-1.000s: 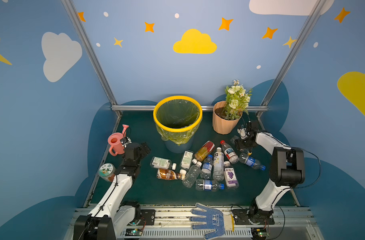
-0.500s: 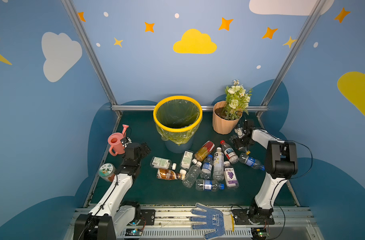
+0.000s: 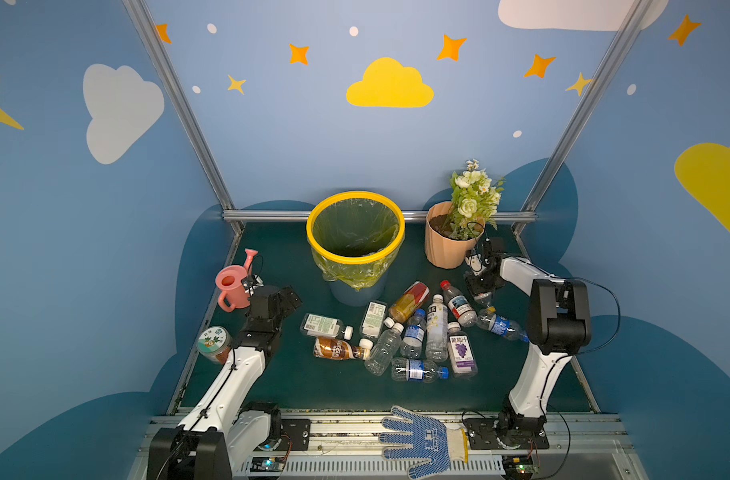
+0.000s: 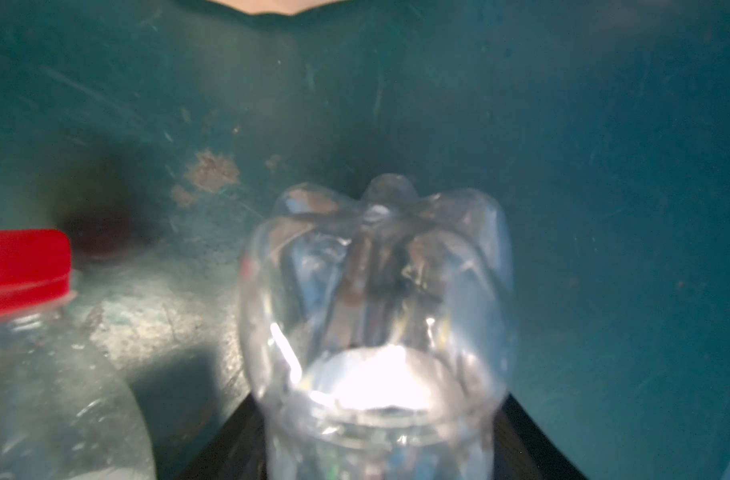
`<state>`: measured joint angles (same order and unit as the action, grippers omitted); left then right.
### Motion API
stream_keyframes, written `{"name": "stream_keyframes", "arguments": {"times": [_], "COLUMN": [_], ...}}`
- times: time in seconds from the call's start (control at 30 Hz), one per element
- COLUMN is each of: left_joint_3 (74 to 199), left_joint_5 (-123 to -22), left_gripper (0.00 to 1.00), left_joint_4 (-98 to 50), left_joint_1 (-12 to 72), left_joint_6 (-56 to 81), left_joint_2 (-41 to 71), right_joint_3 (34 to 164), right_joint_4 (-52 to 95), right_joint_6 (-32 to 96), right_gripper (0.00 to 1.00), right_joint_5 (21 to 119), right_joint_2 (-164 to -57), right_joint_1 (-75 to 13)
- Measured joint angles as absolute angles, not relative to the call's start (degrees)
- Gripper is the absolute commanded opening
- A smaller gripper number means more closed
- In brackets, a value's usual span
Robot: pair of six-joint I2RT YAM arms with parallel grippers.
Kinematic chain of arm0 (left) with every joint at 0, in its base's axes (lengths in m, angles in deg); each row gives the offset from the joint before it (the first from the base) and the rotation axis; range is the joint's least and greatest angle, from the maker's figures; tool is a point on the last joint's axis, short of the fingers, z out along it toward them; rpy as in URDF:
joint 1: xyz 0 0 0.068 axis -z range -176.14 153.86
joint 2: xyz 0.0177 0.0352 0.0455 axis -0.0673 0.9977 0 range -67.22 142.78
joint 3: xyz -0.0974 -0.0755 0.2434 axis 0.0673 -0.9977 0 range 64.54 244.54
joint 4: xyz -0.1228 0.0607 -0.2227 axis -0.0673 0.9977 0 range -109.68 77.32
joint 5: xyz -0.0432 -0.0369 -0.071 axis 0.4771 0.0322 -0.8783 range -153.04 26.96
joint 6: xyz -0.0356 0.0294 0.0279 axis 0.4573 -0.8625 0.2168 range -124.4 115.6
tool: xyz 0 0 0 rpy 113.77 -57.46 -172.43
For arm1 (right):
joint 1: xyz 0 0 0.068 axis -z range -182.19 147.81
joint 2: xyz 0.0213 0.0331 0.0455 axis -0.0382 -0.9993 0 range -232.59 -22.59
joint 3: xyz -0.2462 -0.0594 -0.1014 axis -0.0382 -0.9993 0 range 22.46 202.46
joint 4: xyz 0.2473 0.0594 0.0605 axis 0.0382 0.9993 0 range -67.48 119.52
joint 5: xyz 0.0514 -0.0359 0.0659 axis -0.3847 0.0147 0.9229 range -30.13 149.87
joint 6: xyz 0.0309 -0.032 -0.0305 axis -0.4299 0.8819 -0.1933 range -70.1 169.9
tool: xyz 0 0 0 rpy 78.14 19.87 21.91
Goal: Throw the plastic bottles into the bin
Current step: 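Lower the right gripper onto the crushed clear bottle with red label and grasp it, then lift the bottle with the right gripper over the bin and release it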
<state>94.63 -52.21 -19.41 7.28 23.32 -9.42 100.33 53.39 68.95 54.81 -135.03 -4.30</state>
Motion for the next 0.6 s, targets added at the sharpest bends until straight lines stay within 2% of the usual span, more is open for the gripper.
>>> {"name": "stream_keyframes", "arguments": {"times": [0.07, 0.27, 0.6], "left_joint_3": [94.6, 94.6, 94.6], "left_joint_5": [-52.2, -52.1, -51.8], "left_gripper": [1.0, 1.0, 1.0], "left_joint_4": [-19.3, -19.0, -17.4], "left_joint_1": [7.3, 7.3, 7.3], "left_joint_6": [23.3, 23.3, 24.2], "left_joint_2": [-9.5, -9.8, -10.8], "right_joint_3": [99.9, 98.3, 87.3], "right_joint_4": [53.1, 51.8, 41.9], "right_joint_6": [68.8, 66.6, 57.8], "right_gripper": [0.55, 0.53, 0.49], "right_joint_5": [55.4, 58.1, 69.4], "right_joint_2": [-134.2, -126.8, -104.7], "right_joint_1": [-4.3, -4.3, -3.7]}}
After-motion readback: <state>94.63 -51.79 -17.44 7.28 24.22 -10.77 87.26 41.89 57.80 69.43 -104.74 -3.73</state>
